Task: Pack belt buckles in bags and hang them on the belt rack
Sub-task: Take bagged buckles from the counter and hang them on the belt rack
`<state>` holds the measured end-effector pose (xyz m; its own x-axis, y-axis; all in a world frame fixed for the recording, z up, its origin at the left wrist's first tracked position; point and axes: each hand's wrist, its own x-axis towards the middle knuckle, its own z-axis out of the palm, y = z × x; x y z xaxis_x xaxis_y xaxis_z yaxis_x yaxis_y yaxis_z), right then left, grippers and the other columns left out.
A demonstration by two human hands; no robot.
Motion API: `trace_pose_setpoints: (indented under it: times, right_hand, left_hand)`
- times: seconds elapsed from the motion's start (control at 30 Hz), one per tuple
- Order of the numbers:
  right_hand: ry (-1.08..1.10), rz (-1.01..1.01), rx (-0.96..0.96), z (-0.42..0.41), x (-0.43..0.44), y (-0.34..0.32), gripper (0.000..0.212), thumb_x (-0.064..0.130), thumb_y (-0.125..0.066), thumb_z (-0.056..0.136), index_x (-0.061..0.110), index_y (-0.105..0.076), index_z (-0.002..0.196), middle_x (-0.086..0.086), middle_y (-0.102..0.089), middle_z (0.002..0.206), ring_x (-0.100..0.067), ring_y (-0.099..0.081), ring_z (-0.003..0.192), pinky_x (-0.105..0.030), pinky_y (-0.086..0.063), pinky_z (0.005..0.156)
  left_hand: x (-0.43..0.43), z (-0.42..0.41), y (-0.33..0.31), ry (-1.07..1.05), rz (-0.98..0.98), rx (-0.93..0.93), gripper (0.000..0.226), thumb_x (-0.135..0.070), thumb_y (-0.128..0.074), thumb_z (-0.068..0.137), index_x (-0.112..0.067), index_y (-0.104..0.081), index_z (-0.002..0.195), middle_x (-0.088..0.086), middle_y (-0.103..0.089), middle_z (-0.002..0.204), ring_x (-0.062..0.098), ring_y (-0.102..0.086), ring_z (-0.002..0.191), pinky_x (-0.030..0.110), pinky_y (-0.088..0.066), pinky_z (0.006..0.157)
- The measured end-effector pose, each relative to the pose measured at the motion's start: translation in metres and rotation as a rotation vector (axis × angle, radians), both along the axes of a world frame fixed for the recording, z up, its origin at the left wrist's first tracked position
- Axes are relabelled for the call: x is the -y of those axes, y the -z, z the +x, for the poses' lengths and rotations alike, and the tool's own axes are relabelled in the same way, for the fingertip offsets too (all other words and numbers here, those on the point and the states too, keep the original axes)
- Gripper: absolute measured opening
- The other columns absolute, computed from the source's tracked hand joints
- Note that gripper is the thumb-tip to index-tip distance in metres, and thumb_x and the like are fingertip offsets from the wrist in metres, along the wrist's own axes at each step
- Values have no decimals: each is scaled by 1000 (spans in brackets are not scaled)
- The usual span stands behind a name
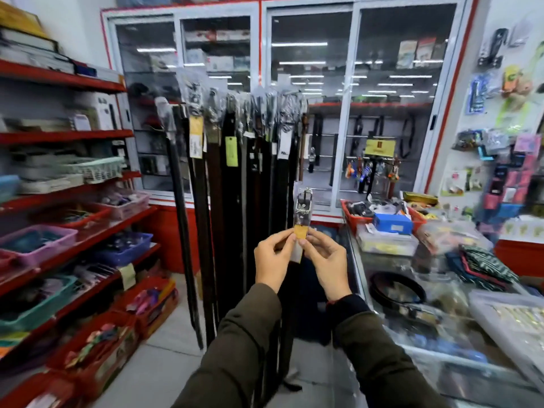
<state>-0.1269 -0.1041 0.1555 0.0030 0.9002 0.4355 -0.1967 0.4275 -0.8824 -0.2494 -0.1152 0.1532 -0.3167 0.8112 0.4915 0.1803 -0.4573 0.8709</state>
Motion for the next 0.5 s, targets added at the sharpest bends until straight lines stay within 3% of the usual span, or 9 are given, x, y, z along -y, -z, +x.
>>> trace_pose_setpoints:
  times: [0.1, 0.17, 0.27, 0.4, 0.5]
  right_hand:
    - [-95, 22, -8, -31, -2, -25, 30, 9, -70, 88, 32, -73, 107, 0, -79, 101, -20, -73, 104, -38, -58, 90]
    - [-149, 77, 1, -53, -3, -46, 31, 9, -68, 91, 31, -73, 111, -1, -78, 107, -18, -73, 106, -33, -58, 89]
    - [-202, 146, -16, -86, -4, -81, 30, 7, -67, 91, 18, -71, 118, -11, -77, 110, -23, -73, 106, -36, -59, 90]
    - [-230, 176, -66, -124, -4, -126, 30, 8, -71, 88, 6, -72, 118, -13, -77, 106, -23, -74, 102, -37, -61, 86]
    - [-263, 220, -99, -147, -5, -158, 33, 9, -72, 87, 2, -71, 119, -14, -77, 108, -23, -75, 102, -35, -61, 85]
  left_hand:
    - [4, -30, -21, -42, 64, 87, 21, -20, -73, 92, -17, -78, 112, -8, -79, 103, -4, -73, 97, 11, -55, 83]
    - [7, -52, -39, -72, 112, 120, 19, -19, -74, 91, -18, -79, 110, -5, -80, 101, 2, -75, 98, 19, -58, 84]
    - [15, -86, -73, -97, 177, 123, 17, -18, -75, 90, -23, -79, 105, -2, -80, 101, 12, -76, 100, 32, -61, 87]
    - [26, -123, -123, -149, 244, 83, 15, -21, -78, 88, -33, -79, 97, -9, -82, 96, 8, -76, 97, 29, -60, 87]
    - [29, -146, -157, -185, 265, 76, 17, -23, -77, 88, -23, -80, 105, 1, -81, 103, 16, -76, 101, 43, -61, 92]
